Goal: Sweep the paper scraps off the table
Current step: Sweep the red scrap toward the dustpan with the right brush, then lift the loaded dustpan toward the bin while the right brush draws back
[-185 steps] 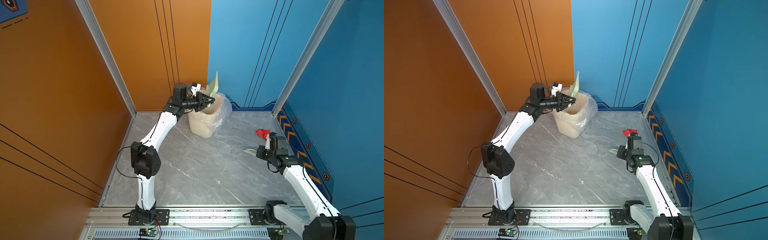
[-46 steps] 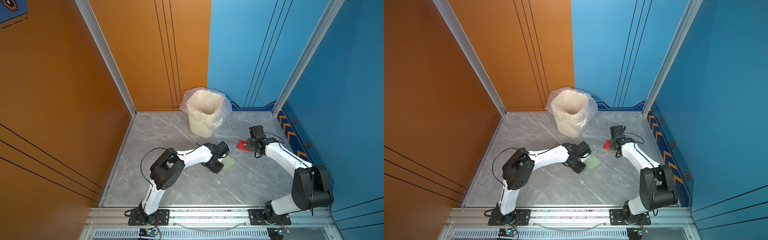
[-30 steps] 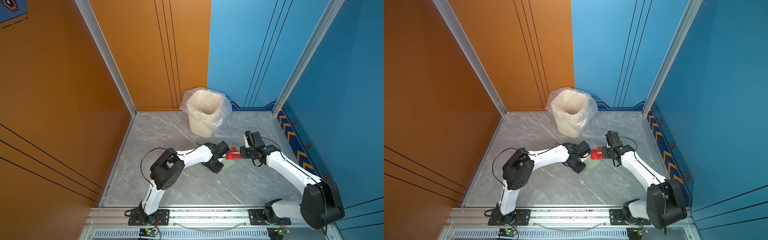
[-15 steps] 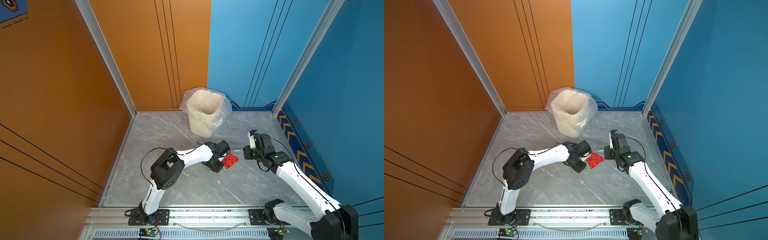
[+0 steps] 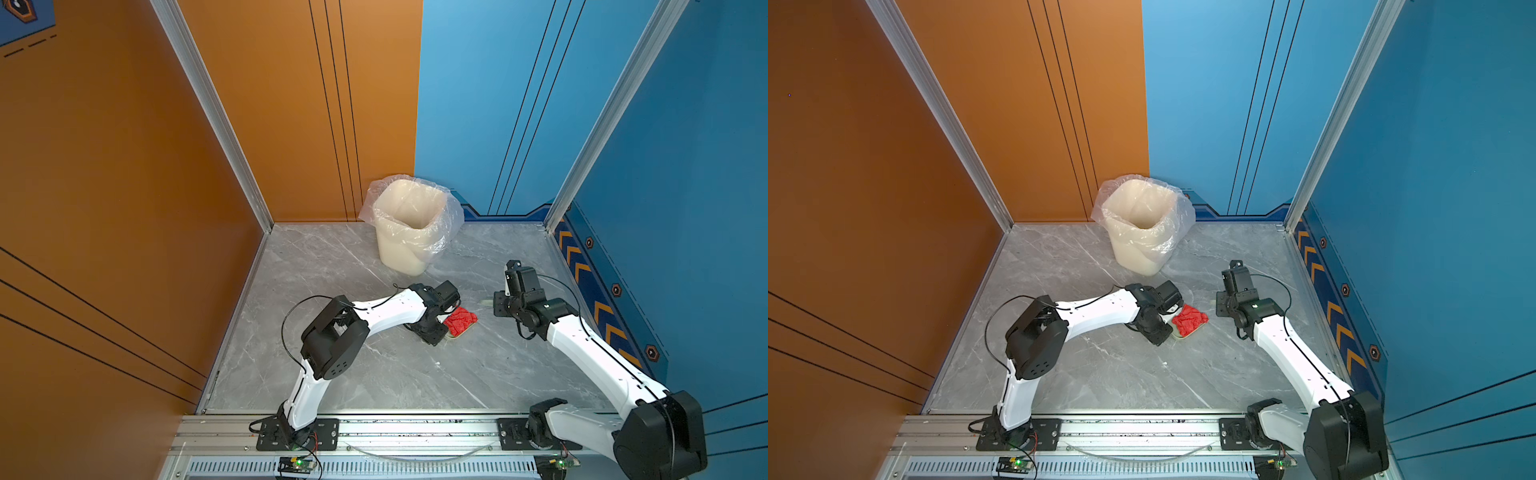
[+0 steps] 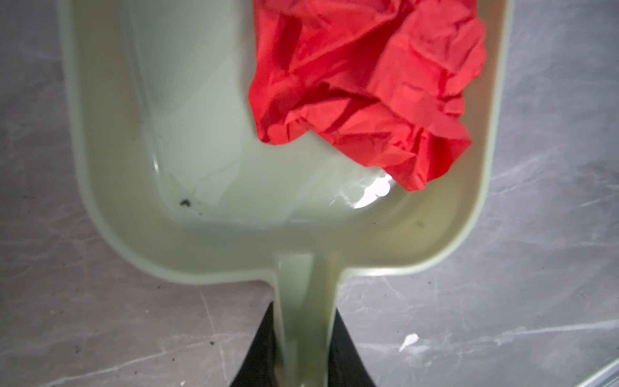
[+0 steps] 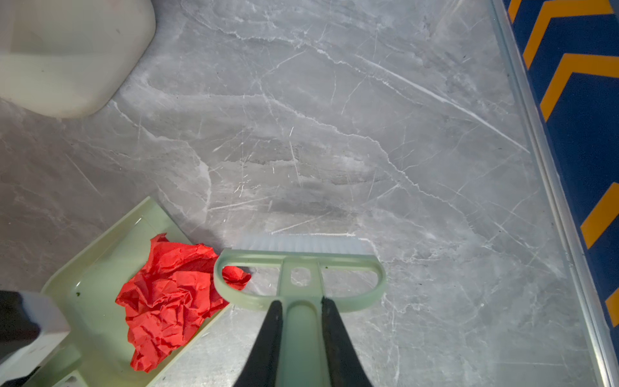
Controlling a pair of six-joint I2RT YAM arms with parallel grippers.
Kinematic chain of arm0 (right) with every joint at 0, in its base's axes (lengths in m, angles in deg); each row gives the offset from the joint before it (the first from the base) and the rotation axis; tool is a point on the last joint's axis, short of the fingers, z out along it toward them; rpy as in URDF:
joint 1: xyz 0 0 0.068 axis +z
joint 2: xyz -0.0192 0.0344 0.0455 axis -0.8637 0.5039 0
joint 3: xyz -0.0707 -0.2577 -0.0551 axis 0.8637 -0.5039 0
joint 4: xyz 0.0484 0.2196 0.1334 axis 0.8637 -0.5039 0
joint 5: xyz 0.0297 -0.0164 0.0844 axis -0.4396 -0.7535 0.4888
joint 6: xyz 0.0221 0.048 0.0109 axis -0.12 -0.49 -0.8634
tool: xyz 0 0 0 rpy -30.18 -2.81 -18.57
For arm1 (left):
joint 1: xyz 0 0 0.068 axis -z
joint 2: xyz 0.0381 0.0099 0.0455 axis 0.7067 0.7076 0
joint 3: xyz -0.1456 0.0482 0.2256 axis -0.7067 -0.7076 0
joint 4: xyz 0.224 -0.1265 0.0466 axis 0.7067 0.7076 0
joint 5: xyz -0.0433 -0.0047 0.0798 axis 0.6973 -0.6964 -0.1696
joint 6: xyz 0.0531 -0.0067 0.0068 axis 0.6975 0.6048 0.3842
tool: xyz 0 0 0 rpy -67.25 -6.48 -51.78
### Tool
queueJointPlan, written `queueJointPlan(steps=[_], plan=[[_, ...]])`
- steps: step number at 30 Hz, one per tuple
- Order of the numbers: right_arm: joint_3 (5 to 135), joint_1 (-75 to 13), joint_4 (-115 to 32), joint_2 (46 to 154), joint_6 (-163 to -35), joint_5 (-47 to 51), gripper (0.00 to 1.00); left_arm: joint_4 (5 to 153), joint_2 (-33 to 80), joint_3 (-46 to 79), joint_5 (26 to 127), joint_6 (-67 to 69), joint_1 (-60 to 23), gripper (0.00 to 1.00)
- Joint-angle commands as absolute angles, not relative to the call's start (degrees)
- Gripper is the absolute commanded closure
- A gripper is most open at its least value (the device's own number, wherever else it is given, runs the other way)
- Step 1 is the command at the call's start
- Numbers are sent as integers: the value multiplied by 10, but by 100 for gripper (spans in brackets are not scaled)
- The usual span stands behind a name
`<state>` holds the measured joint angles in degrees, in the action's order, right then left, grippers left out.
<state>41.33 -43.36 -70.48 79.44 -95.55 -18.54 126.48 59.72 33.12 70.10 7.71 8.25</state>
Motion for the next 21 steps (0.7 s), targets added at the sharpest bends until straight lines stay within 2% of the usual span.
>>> queueJointPlan(steps=[1, 12, 21], plan=[[396, -418, -696, 796, -951, -164, 100, 1276, 606, 344, 696, 78, 86, 100], [381, -378, -668, 796, -933, -67, 100, 1276, 604, 348, 696, 78, 86, 100], [382, -396, -666, 755, -962, -188, 100, 1257, 573, 328, 687, 79, 86, 100]])
